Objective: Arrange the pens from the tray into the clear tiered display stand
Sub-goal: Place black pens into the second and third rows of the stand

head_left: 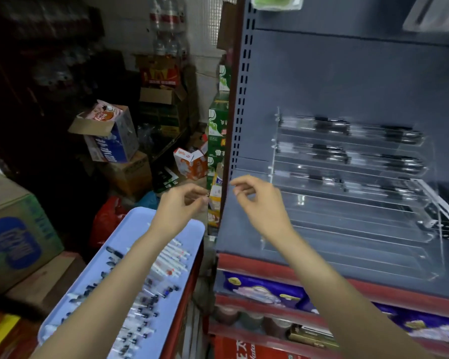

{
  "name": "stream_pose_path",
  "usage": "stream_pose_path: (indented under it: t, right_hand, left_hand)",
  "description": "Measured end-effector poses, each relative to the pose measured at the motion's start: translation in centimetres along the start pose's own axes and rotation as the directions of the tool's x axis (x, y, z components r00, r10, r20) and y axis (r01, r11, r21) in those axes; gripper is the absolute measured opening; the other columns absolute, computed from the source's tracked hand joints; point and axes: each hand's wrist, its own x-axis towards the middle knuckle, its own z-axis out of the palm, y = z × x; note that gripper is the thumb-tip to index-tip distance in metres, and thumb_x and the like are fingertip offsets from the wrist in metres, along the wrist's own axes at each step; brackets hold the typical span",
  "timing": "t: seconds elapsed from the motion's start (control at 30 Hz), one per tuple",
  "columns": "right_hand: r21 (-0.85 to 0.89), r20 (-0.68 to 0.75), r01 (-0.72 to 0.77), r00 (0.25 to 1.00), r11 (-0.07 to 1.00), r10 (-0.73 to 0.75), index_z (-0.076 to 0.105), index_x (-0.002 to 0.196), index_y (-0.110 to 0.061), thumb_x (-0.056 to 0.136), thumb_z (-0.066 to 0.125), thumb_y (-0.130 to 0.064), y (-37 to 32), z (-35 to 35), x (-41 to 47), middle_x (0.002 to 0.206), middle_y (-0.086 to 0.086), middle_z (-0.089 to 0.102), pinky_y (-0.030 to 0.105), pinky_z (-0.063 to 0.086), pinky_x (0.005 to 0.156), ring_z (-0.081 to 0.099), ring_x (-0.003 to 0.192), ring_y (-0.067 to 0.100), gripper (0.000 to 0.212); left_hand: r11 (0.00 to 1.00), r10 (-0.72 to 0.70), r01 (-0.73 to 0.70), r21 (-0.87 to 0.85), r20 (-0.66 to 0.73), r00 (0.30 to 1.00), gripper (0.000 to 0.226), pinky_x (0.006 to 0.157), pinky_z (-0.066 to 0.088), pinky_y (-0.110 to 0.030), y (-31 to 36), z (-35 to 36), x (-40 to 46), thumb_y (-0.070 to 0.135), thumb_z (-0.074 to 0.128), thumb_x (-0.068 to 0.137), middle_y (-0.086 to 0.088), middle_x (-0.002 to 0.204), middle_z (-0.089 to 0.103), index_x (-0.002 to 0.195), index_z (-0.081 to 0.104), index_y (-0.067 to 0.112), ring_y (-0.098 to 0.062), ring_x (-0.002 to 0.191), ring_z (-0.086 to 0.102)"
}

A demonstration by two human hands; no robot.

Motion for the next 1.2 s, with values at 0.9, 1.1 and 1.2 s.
stream_pose_path:
  t: [0.9, 1.1, 1.2]
  right_hand:
    - [-0.43, 0.434, -0.218, 0.801, 0.876, 0.412, 0.054, 0.093, -0.014, 0.091, 0.057, -0.011, -1.0, 30.2, -4.8, 0.109, 0.009, 0.049, 0.04, 0.05, 0.08, 0.055, 0.096, 0.028, 0.005]
    - [-0.491, 0.447, -0.163, 0.796, 0.855, 0.409, 0.057, 0.115, -0.011, 0.093, 0.055, -0.014, -1.1, 30.5, -4.9, 0.123, 0.009, 0.047, 0.04, 0.049, 0.088, 0.044, 0.118, 0.025, 0.021]
    - [-0.493, 0.462, -0.181, 0.775, 0.851, 0.432, 0.058, 0.111, -0.008, 0.092, 0.057, -0.017, -1.4, 30.5, -4.6, 0.122, 0.01, 0.046, 0.04, 0.049, 0.088, 0.045, 0.117, 0.026, 0.02]
  left_hand:
    - [0.926, -0.257, 0.113, 0.359, 0.384, 0.887, 0.023, 0.094, 0.048, -0.037, -27.3, -9.0, -5.7, 0.01, 0.065, 0.085, -0.01, 0.113, 0.057, 0.108, 0.065, 0.008, -0.027, 0.1, 0.06]
    - [0.929, -0.269, 0.134, 0.345, 0.381, 0.885, 0.024, 0.09, 0.043, -0.027, -27.7, -8.7, -5.3, 0.009, 0.067, 0.084, -0.01, 0.106, 0.051, 0.106, 0.065, 0.004, -0.026, 0.095, 0.056]
    - [0.942, -0.286, 0.196, 0.273, 0.347, 0.893, 0.019, 0.083, 0.046, -0.024, -27.7, -8.8, -5.2, 0.006, 0.069, 0.082, -0.004, 0.096, 0.049, 0.1, 0.066, 0.004, -0.02, 0.085, 0.054]
